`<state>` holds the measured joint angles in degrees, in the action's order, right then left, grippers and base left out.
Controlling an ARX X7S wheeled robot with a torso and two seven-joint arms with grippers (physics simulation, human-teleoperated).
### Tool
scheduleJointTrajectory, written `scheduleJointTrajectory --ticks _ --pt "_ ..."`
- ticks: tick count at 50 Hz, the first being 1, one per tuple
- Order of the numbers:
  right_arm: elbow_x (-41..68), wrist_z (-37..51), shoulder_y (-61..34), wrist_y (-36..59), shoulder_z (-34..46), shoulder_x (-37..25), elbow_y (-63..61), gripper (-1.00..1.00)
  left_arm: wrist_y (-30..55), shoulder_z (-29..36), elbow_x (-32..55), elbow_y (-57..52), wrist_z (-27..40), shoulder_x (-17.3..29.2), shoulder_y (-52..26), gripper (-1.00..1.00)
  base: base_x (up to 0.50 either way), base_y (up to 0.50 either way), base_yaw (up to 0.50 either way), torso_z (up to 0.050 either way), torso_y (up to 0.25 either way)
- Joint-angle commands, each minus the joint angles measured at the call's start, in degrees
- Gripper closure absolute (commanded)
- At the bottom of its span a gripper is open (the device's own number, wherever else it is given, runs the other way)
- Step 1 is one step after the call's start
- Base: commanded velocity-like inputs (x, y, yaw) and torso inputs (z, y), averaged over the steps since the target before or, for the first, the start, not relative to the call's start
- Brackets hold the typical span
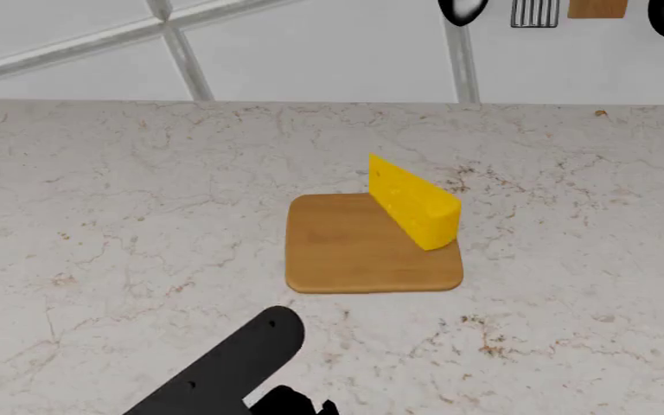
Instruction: Place the bread and cheese on the cutting board.
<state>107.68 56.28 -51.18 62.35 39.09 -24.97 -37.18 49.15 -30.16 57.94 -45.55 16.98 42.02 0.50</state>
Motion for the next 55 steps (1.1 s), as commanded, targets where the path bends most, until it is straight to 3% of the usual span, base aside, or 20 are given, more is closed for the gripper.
scheduleJointTrajectory --ticks 1,11,50,51,55 --pt "-4.9 -3.5 2.5 0.9 1.8 1.7 2.7 -1.00 -0.4 0.1 -0.2 0.2 -0.2 0.0 0.2 -1.00 0.00 0.00 0.00 0.000 0.000" --pt "-10.7 -8.0 4.3 1.5 3.2 2.6 5.5 -1.00 0.0 -0.2 0.6 0.0 0.3 0.3 0.1 -1.00 0.00 0.00 0.00 0.000 0.000" --pt "-17.8 -12.0 8.9 0.5 8.3 4.8 7.7 -1.00 -0.8 0.0 0.5 0.2 0.2 0.5 0.5 -1.00 0.00 0.00 0.00 0.000 0.000" --pt "-18.8 -11.7 8.9 -0.1 7.9 4.7 6.9 1.00 -1.0 0.2 0.1 0.4 -0.1 0.4 0.6 -1.00 0.00 0.00 0.00 0.000 0.000" --pt "-16.6 -9.1 7.8 -0.1 7.3 4.7 5.3 1.00 -0.9 0.6 0.2 0.2 0.2 0.4 0.4 -1.00 0.00 0.00 0.00 0.000 0.000"
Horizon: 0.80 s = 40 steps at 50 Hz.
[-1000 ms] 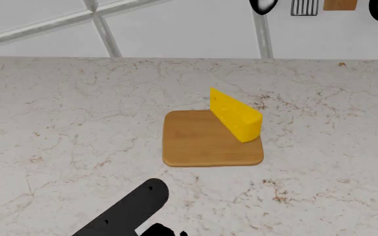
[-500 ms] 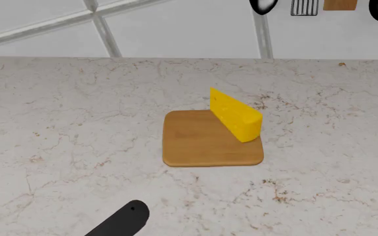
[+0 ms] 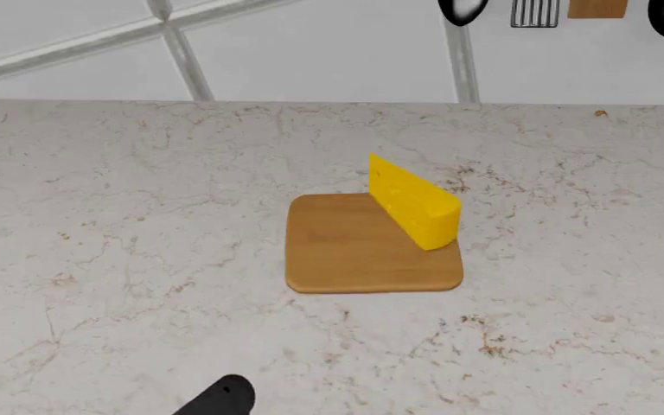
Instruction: Place the bread and cheese on the cutting board.
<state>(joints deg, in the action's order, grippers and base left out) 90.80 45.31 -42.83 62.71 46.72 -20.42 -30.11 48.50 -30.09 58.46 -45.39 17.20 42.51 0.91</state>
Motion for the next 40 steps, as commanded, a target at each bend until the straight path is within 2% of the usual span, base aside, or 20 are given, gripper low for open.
scheduleJointTrajectory --ticks 1,8,16,29,40 --pt "0.5 2.0 -0.7 -0.5 -0.4 0.1 -2.0 1.00 -0.3 0.6 -0.3 0.1 -0.1 0.0 -0.1 -1.00 0.00 0.00 0.00 0.000 0.000" --pt "0.2 4.1 -2.0 -0.5 -0.6 0.0 -3.6 1.00 -0.3 0.8 -0.2 0.0 0.1 0.0 -0.1 -1.00 0.00 0.00 0.00 0.000 0.000" --pt "-2.3 2.1 -5.7 -1.1 -2.8 -1.1 -2.1 1.00 -0.3 0.9 0.0 0.0 0.3 0.1 -0.2 -1.00 0.00 0.00 0.00 0.000 0.000" --pt "-13.5 -5.7 -11.2 -7.5 -8.0 -2.7 11.4 1.00 -0.3 1.0 0.1 0.2 0.4 0.2 -0.2 -1.00 0.00 0.00 0.00 0.000 0.000" --pt "-20.8 -10.9 -16.4 -12.6 -8.7 0.5 26.2 1.00 -0.6 1.1 -0.1 0.3 0.2 0.2 -0.1 -1.00 0.00 0.00 0.00 0.000 0.000"
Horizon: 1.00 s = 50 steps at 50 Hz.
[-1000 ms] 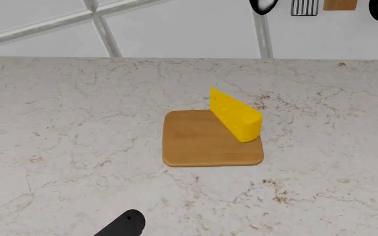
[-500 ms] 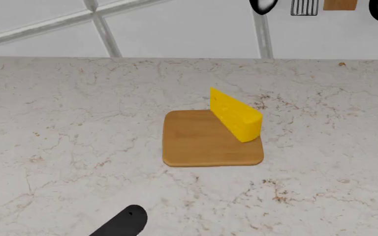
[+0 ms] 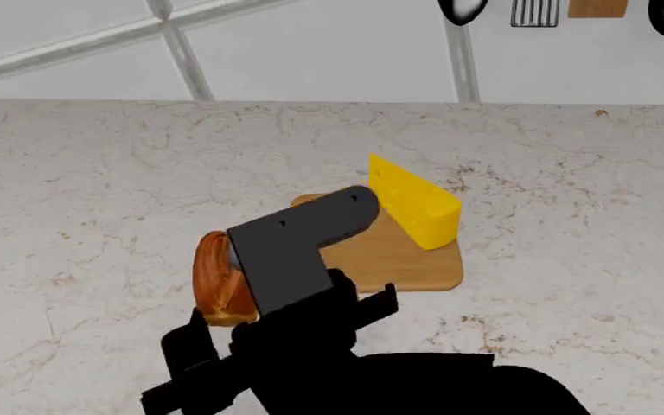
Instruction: Place the bread and cheese on the cutting board.
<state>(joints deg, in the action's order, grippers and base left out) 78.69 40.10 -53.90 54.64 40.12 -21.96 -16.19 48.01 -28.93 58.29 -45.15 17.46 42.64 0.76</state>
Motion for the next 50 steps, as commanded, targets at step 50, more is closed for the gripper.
scheduleJointTrajectory --ticks 50 --pt "-19.0 -13.4 -5.3 -14.5 1.0 6.5 35.0 1.00 -1.2 0.2 -0.4 0.9 -0.2 0.3 0.7 -1.00 0.00 0.00 0.00 0.000 0.001"
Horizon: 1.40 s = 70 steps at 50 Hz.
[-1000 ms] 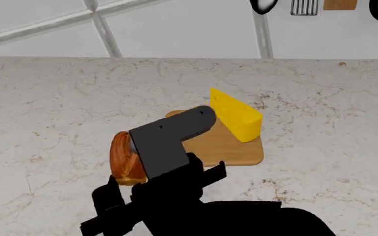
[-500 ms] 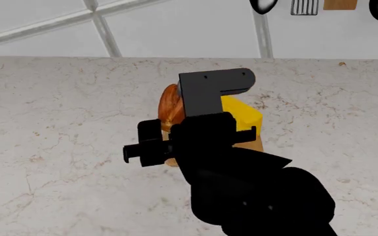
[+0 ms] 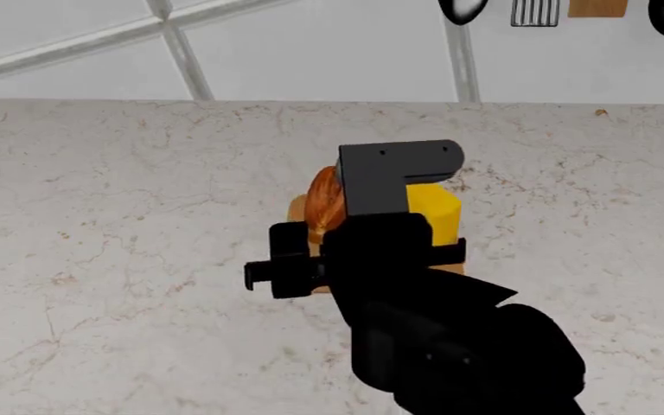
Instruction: Place the bread and cheese on the cutting board.
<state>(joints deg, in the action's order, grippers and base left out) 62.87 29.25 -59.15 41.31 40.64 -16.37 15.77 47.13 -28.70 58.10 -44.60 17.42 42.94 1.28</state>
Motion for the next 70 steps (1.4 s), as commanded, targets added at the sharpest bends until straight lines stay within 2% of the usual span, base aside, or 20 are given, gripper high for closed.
scheduleJointTrajectory --ticks 1,26,45,46,60,70 --pt "-3.4 -2.6 0.4 -1.5 0.6 0.8 3.2 1.00 -0.3 0.1 -0.3 0.3 -0.1 0.0 0.1 -1.00 0.00 0.00 0.00 0.000 0.000" --pt "-4.5 -3.1 3.9 -3.4 2.0 0.5 3.2 1.00 -0.6 0.6 -0.3 0.4 0.1 0.4 0.1 -1.00 0.00 0.00 0.00 0.000 0.000" --pt "-3.9 -2.8 2.2 -2.9 1.4 0.4 3.4 1.00 -0.7 0.7 0.1 0.1 0.4 0.5 0.3 -1.00 0.00 0.00 0.00 0.001 0.001" --pt "-3.8 -2.8 2.3 -3.0 1.3 0.4 3.3 -1.00 -0.7 0.7 0.1 0.1 0.4 0.6 0.3 -1.00 0.00 0.00 0.00 0.000 0.000" --pt "-2.4 -1.2 2.6 -1.4 1.0 -0.9 -0.5 -1.00 -1.1 1.1 -0.2 0.4 0.3 0.6 0.3 -1.00 0.00 0.00 0.00 0.000 0.000" --pt "0.1 3.5 1.9 1.1 -0.3 -3.5 -10.0 -1.00 -0.9 1.4 0.3 0.4 0.7 0.8 -0.1 -1.00 0.00 0.00 0.00 0.000 0.000"
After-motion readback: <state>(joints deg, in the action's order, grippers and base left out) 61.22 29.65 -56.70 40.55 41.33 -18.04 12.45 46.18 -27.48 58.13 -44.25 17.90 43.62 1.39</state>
